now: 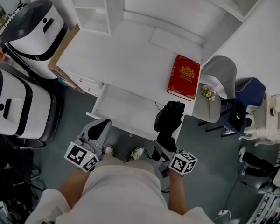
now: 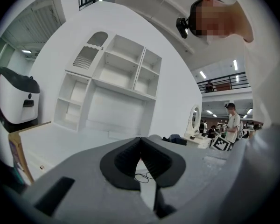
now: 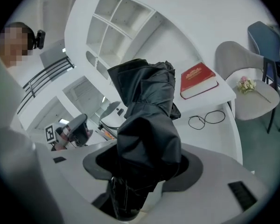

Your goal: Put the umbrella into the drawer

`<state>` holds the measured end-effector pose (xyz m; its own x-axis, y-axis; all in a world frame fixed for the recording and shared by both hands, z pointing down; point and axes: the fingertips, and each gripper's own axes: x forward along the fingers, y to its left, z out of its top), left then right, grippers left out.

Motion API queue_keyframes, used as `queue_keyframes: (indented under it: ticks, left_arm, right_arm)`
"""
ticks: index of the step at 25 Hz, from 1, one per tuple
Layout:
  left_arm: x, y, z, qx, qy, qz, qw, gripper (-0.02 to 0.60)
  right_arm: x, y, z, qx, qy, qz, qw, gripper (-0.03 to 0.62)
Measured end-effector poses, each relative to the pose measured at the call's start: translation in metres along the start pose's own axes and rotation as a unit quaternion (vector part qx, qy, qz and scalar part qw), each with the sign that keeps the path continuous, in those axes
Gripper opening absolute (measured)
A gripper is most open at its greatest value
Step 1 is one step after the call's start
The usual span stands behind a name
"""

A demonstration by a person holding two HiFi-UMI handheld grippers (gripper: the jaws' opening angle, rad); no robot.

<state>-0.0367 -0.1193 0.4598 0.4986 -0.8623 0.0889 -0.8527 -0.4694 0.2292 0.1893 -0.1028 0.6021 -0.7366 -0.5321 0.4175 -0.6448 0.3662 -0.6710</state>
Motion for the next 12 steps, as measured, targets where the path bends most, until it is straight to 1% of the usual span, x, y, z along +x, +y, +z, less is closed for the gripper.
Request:
queue_keyframes:
  ticks: [4,7,9,12]
  left_arm:
    - [-0.007,0.007,-0.009,-0.005,0.011,0.024,0.9996,0.015]
    - [-0.013,0.009,-0.014,-0.008,0.016,0.033,0.9993,0.015]
    - [-0.017,0.01,-0.016,-0.01,0.018,0.041,0.9989,0.015]
    - [-0.022,0.013,-0.02,-0.013,0.022,0.052,0.9983,0.015]
  right_arm:
    - [0.026,-0.032,-0.016,-0.025,0.048,-0.026,0.998,0.247]
    - [0.04,-0.05,-0.029,-0.05,0.088,-0.045,0.994,0.245]
    - [0.049,-0.06,-0.036,-0.081,0.12,-0.059,0.988,0.245]
    - [0.062,-0.072,-0.043,-0.145,0.168,-0.077,0.972,0.242]
